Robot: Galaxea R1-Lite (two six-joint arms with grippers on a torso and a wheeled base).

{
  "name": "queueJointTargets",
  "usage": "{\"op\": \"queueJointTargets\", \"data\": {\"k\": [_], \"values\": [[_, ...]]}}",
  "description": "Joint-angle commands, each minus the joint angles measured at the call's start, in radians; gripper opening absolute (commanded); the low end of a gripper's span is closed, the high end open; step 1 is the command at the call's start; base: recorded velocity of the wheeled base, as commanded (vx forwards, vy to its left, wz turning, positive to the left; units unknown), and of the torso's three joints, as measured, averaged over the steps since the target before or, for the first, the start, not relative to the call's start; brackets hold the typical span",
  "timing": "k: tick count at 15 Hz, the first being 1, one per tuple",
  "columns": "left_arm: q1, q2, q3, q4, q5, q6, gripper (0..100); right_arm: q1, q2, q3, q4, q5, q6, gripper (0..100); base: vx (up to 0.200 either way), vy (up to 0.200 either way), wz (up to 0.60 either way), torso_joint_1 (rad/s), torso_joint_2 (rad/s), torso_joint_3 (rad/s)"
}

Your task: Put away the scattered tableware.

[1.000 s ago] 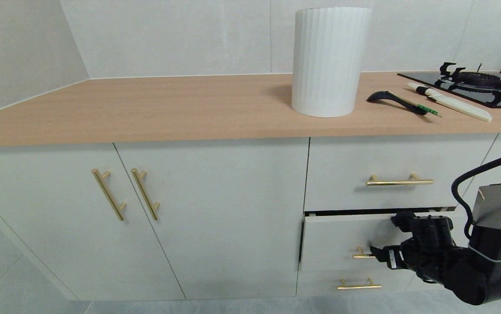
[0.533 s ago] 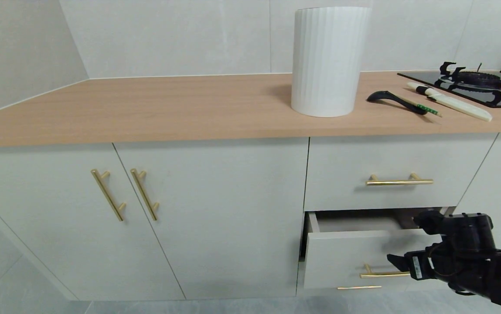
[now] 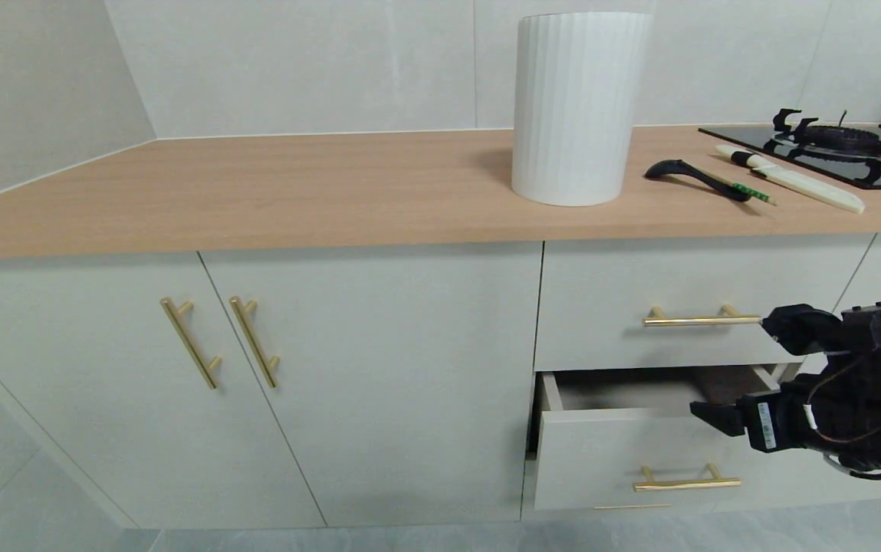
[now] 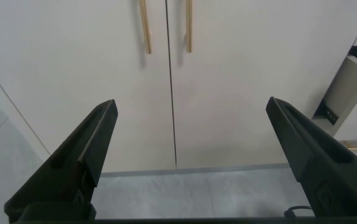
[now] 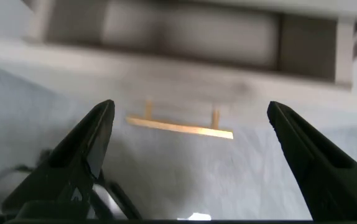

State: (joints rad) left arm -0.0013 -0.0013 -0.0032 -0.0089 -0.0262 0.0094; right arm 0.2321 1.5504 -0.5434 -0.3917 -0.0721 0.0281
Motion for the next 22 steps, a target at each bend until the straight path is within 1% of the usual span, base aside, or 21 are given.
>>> {"op": "queueJointTargets", "data": {"k": [1,3,6,10,13,17,18,22], "values": [[0.0,0.001,0.0,0.0,0.0,0.0,100,0.003,0.042,-0.036,-0.003,-0.002,0.003,100,0.0,0.0,0.0,0.0,0.0,0.0],[0.0,0.001,0.0,0.0,0.0,0.0,100,0.003,0.117,-0.049,-0.006,-0.006,0.012,100,0.0,0.0,0.0,0.0,0.0,0.0],[0.0,0.001,-0.001,-0.002,0.0,0.0,100,0.001,0.238,-0.056,-0.095,-0.011,0.064,100,0.0,0.0,0.0,0.0,0.0,0.0],[0.0,0.001,0.0,0.0,0.0,0.0,100,-0.002,0.31,-0.052,-0.19,-0.046,0.067,100,0.0,0.0,0.0,0.0,0.0,0.0],[0.0,0.001,0.0,0.0,0.0,0.0,100,-0.002,0.321,-0.05,-0.193,-0.061,0.065,100,0.0,0.0,0.0,0.0,0.0,0.0],[0.0,0.001,0.0,-0.002,0.0,0.0,100,-0.002,0.295,-0.035,-0.177,-0.061,0.058,100,0.0,0.0,0.0,0.0,0.0,0.0],[0.0,0.001,0.0,0.0,0.0,0.0,100,-0.002,0.284,-0.035,-0.153,-0.061,0.056,100,0.0,0.0,0.0,0.0,0.0,0.0],[0.0,0.001,0.0,0.0,0.0,0.0,100,-0.002,0.218,-0.059,0.033,-0.06,0.052,100,0.0,0.0,0.0,0.0,0.0,0.0]]}}
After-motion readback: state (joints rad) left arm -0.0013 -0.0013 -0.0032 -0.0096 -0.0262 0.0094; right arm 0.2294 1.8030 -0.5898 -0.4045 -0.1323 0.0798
